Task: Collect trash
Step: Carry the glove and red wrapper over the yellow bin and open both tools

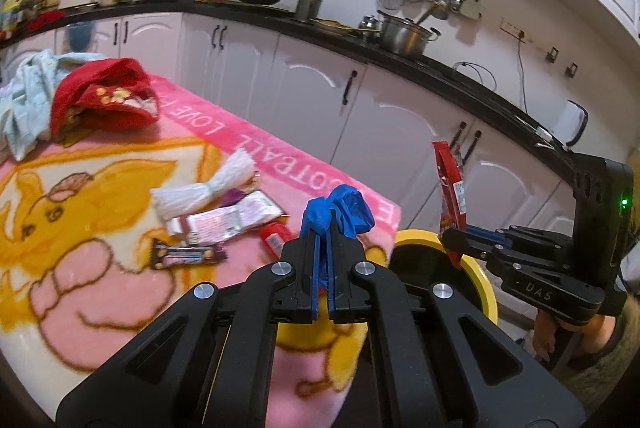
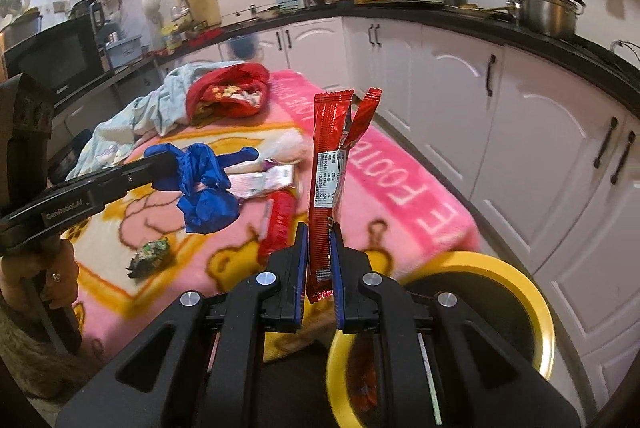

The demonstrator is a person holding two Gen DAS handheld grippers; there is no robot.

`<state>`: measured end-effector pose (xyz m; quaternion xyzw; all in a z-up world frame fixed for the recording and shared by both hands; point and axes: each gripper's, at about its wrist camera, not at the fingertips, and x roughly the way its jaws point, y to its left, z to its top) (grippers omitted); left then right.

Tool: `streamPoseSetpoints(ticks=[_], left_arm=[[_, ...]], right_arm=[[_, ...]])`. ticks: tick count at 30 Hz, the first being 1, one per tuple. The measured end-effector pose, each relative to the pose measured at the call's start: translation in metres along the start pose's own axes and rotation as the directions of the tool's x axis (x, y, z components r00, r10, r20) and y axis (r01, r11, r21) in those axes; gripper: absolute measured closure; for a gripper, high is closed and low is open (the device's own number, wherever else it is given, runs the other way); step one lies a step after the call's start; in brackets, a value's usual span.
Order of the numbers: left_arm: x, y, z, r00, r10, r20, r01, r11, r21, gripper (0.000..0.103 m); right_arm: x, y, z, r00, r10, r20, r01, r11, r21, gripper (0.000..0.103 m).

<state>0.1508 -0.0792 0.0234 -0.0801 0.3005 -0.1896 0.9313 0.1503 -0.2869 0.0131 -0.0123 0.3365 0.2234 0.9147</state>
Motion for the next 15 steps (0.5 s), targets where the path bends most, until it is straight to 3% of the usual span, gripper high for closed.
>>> streamPoseSetpoints(ticks=[15], left_arm=[[0.038,-0.054,-0.007,0.997,-0.066,-0.046,0.070,0.994,0.083,0.103]], right_arm=[[-0.030,-0.059,-0.034,0.996,-0.089,0.009,0.087,0.990,0.113,0.092]])
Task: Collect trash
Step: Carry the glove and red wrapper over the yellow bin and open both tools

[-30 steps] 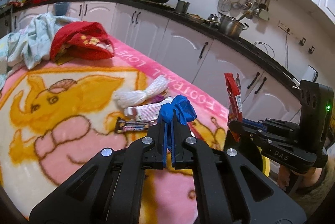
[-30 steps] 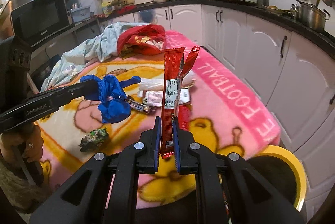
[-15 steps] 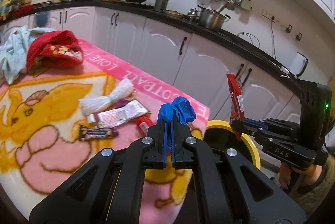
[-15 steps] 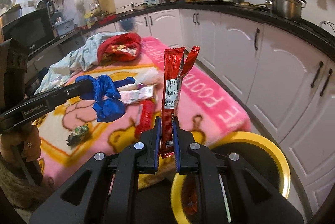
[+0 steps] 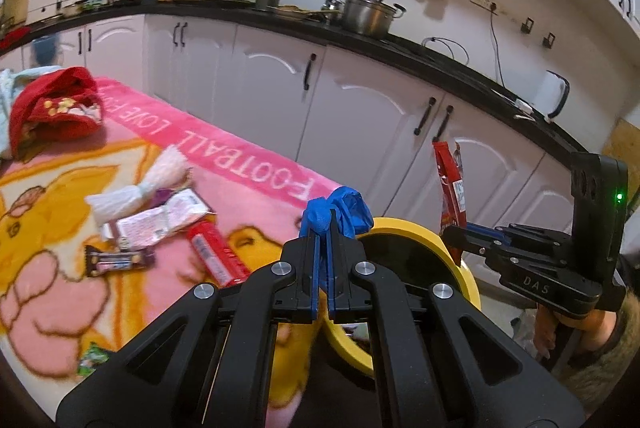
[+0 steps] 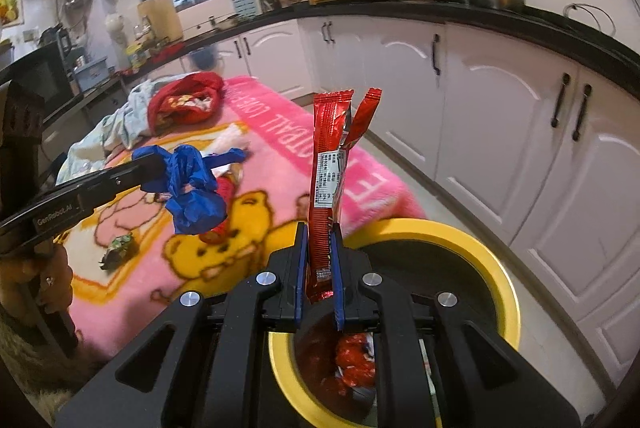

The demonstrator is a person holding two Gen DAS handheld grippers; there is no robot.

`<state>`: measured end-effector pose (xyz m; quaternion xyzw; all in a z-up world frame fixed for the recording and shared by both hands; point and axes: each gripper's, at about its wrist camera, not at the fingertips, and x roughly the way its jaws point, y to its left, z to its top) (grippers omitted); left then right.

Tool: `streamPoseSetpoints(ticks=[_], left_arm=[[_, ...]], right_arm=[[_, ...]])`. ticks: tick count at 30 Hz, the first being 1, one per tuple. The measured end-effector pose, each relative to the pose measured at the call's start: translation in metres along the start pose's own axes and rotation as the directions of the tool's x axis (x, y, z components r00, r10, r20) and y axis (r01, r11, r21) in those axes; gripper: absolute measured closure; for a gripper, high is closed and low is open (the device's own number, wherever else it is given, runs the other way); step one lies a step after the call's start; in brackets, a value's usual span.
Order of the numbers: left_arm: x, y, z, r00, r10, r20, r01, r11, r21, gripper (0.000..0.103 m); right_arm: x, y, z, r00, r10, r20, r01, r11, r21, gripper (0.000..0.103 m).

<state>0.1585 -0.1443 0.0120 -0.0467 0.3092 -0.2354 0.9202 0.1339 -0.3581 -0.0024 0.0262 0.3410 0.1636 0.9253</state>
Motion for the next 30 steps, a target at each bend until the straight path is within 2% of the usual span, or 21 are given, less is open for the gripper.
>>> streamPoseSetpoints(ticks=[15,30], left_arm=[[0.044,-0.046,-0.010,0.995,-0.075,-0.064,0.079,0.995,0.061,0.103],[0.077,-0.068,-0.023,0.986,-0.106,-0.131,0.117,0.990,0.074,0.103]], right_arm=[[-0.005,-0.045,-0.026,0.997,-0.070,-0.033,0.073,0.995,0.070,0.092],[0.005,-0.065,-0.048,0.993,-0.077,-0.089,0.086,0.990,0.109,0.092]])
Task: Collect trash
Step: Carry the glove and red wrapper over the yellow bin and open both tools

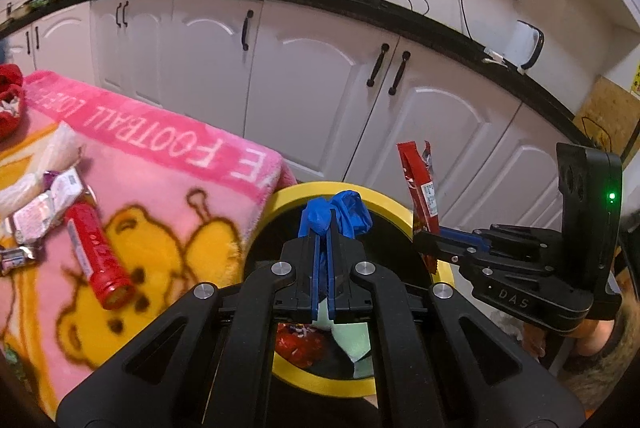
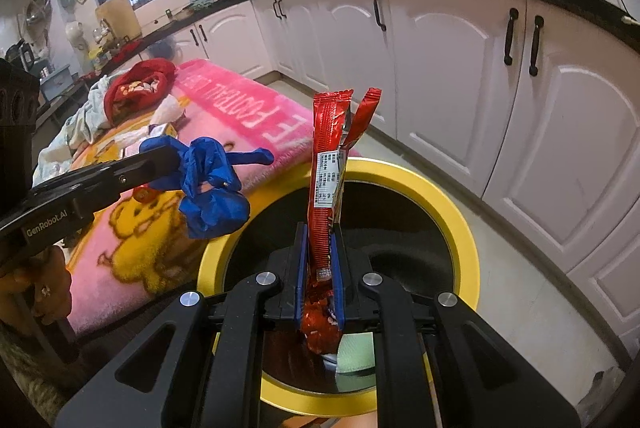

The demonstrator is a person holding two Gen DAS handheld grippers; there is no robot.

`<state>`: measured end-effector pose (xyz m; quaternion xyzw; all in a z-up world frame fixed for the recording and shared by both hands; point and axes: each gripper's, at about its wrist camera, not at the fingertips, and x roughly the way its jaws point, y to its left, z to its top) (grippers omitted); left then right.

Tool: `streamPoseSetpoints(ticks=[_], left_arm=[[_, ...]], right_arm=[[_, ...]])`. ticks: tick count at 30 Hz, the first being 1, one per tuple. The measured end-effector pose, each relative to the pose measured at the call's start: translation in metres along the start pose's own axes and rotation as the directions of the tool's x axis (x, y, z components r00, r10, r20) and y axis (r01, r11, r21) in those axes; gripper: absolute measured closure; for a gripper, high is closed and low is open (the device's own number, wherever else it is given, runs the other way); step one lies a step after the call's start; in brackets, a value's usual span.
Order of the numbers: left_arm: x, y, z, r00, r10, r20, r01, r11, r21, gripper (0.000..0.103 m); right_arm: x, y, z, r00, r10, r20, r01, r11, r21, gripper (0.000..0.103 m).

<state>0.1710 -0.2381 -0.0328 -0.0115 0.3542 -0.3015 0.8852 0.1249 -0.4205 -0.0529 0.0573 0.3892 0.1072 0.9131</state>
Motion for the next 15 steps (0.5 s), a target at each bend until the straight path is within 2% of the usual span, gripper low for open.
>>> streamPoseSetpoints(ticks=[15], left_arm=[[0.026,-0.001,-0.011,0.998,-0.007,-0.063,0.007,1.000,-0.001,0.103]], right_arm=[[0.015,-0.013,-0.012,0.999,-0.016,-0.046,0.018,0.999,0.042,0.089]])
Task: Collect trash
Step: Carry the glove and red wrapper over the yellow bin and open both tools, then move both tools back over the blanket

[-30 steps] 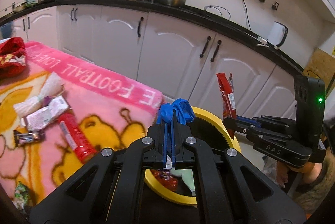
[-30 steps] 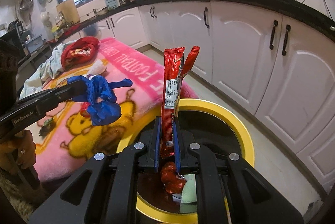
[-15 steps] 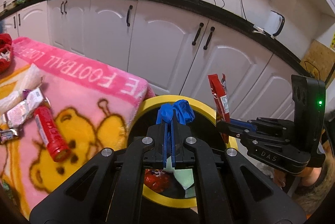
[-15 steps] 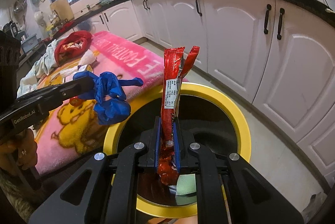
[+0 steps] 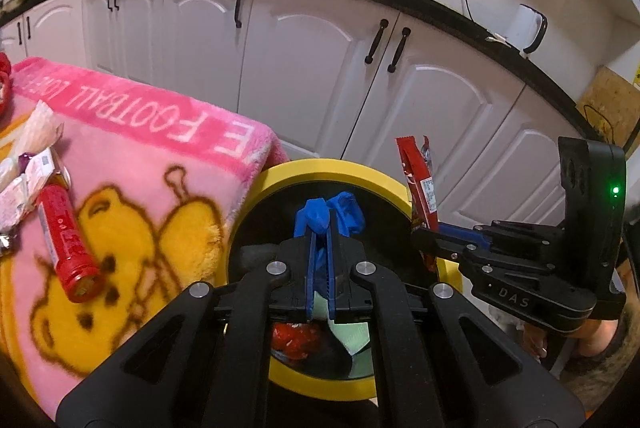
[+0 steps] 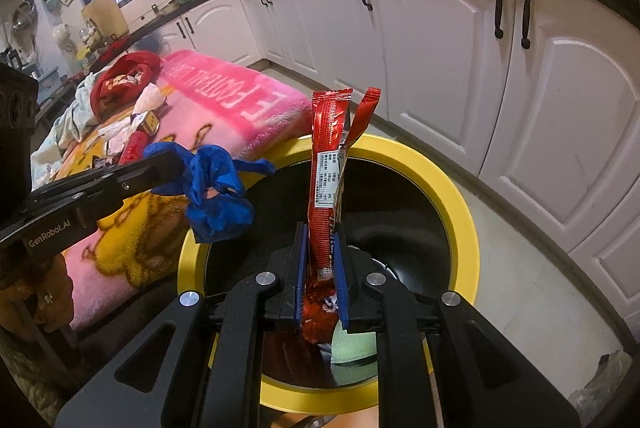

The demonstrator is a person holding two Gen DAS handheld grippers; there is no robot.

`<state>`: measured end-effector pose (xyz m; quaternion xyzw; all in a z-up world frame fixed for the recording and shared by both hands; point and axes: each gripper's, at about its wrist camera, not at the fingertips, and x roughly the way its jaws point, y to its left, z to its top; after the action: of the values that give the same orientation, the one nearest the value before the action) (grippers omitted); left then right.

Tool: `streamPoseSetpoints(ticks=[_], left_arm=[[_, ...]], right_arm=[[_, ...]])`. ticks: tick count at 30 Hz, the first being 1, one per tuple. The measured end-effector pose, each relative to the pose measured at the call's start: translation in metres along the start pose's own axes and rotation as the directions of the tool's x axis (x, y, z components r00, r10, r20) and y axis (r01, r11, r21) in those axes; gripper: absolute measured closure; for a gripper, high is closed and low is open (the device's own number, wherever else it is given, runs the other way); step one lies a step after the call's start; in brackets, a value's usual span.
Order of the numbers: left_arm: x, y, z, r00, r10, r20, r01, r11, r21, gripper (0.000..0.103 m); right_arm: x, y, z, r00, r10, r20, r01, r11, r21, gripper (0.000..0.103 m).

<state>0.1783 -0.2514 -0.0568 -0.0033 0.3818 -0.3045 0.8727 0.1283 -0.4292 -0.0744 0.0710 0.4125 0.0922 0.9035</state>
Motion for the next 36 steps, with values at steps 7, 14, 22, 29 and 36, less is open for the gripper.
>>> streamPoseSetpoints(ticks=[7,14,22,29,36], left_arm=[[0.002,0.006,-0.003,1.000,0.022,-0.009,-0.022,1.000,-0.016,0.066],[-0.012,0.020,-0.004,0.996,0.088,0.023,-0.087,0.995,-0.051,0.017],[-0.041,0.036,-0.004,0.983,0.165,0.080,-0.159,0.984,-0.077,0.011],[-0.065,0.047,-0.006,0.971,0.205,0.126,-0.194,0.976,-0.097,0.011],[-0.090,0.058,-0.005,0.949,0.260,0.177,-0.240,0.962,-0.126,0.011]], right_arm=[[0.001,-0.008,-0.001,1.000,-0.020,0.001,0.020,0.999,0.030,0.065],[-0.007,-0.014,0.002,0.998,-0.045,0.034,0.043,0.998,0.054,0.054],[-0.018,-0.006,0.009,0.996,-0.049,0.071,0.047,0.998,0.037,0.044],[-0.030,0.013,0.015,0.994,-0.034,0.108,0.034,0.999,0.003,0.038],[-0.037,0.037,0.021,0.992,-0.008,0.125,0.013,0.999,-0.044,0.037]])
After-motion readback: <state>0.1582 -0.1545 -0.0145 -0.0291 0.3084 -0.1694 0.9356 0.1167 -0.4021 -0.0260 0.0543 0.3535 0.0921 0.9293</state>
